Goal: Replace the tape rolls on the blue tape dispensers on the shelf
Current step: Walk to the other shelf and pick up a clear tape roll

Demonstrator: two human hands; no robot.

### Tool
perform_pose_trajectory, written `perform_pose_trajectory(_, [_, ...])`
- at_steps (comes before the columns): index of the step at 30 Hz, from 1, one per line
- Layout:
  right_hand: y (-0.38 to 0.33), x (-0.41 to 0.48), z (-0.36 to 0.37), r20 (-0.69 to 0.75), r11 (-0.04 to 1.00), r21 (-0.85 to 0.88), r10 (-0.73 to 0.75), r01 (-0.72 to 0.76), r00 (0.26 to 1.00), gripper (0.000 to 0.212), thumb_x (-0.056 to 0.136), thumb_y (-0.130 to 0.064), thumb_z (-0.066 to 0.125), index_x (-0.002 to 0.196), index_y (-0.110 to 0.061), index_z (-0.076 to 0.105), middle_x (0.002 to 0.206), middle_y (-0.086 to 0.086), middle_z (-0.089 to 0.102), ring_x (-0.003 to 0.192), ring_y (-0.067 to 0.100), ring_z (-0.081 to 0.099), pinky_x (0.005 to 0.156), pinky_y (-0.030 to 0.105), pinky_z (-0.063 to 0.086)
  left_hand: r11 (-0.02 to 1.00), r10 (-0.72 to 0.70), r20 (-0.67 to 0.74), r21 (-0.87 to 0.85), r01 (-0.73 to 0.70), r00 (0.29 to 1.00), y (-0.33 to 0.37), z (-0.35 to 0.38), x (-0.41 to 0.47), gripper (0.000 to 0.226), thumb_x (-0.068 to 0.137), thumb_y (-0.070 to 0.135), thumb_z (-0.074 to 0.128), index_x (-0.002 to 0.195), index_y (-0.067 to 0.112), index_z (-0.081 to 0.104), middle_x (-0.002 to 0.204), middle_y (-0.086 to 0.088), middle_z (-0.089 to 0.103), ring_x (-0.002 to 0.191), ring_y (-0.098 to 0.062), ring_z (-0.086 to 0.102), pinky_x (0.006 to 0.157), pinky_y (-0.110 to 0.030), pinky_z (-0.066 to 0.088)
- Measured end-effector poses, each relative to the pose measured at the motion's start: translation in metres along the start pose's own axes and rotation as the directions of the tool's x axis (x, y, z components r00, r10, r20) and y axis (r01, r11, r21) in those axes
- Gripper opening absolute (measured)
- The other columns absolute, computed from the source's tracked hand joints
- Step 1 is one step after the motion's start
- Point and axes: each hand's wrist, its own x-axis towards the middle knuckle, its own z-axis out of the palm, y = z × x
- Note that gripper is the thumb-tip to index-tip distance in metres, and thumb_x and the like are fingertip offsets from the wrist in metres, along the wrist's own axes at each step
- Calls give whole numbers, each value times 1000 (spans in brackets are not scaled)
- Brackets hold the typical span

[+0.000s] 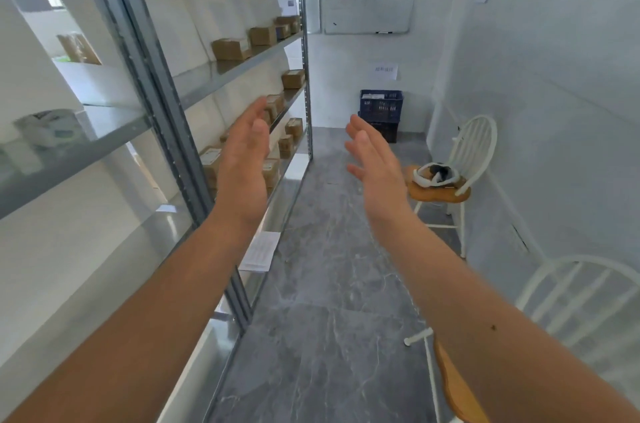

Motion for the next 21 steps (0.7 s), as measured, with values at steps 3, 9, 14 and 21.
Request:
perform_pose_trajectory(3, [12,31,16,78,999,45,-15,12,997,39,87,-68,49,124,-58,57,145,-21,57,139,4,51,120,47,38,998,18,-62,67,-14,998,-14,-8,20,50,98,61,42,143,42,49,156,9,47,145,-9,43,122,-46,34])
perform_pose_trajectory(9, [38,82,92,264,991,133,-60,25,963,32,89,-67,53,120,-66,60,145,-25,59,137,0,52,119,43,40,977,58,-263,214,0,963,-42,-67,53,63,94,69,39,149,40,45,159,8,47,147,-9,41,123,-49,31])
perform_pose_trajectory(14, [59,99,168,400,981,192,-64,-15,914,35,91,-63,53,124,-60,62,144,-23,60,136,1,53,119,44,40,969,95,-381,248,2,920,-50,-128,61,52,91,70,43,139,49,49,154,14,50,144,-4,43,122,-49,33])
perform_pose_trajectory(21, [68,112,275,567,972,227,-85,-56,820,50,85,-65,54,131,-46,62,147,-14,60,138,5,53,121,45,38,956,192,-574,293,-20,796,-43,-220,68,40,93,66,45,130,52,54,147,18,54,141,-3,46,122,-47,33])
